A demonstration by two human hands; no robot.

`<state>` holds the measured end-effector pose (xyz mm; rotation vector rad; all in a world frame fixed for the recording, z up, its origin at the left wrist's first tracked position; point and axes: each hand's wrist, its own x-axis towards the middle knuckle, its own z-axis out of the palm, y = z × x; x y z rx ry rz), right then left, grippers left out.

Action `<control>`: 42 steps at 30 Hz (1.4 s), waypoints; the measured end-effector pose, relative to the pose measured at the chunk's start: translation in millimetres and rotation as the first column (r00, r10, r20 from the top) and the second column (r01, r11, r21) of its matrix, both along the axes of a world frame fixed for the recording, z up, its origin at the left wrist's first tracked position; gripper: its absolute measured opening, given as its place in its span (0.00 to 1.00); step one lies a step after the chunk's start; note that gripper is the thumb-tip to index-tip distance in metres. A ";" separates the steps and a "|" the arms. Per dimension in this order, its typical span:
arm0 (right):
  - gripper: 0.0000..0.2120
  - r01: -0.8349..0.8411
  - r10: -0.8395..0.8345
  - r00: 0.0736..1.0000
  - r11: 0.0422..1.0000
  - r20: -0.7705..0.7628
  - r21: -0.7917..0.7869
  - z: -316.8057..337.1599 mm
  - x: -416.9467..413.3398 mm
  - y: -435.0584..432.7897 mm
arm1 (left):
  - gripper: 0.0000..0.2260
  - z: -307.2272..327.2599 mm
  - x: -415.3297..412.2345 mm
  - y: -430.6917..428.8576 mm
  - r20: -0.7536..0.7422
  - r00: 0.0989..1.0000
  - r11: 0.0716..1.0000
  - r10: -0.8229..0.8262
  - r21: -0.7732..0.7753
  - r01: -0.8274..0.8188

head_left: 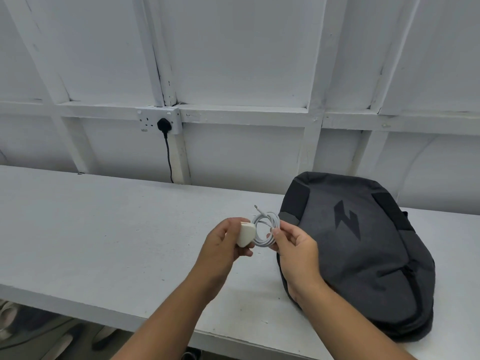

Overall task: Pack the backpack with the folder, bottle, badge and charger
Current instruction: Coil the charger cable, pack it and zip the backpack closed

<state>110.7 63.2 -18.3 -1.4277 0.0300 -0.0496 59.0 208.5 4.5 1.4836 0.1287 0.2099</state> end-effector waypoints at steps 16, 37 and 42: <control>0.10 -0.089 0.087 0.996 0.988 0.023 0.127 9.0 -16.9 -1.8 | 0.07 -4.2 4.3 -17.2 0.227 0.965 0.927 0.132 0.315 -0.201; 0.07 -0.056 0.063 0.994 0.996 0.090 -0.074 4.6 -20.0 10.2 | 0.18 -8.3 14.9 0.6 0.064 0.996 0.982 -0.064 -0.174 0.074; 0.12 -0.034 0.037 0.997 0.998 0.063 -0.057 2.1 -29.4 3.6 | 0.12 -8.2 20.4 8.4 0.097 0.987 0.968 -0.127 -0.204 0.145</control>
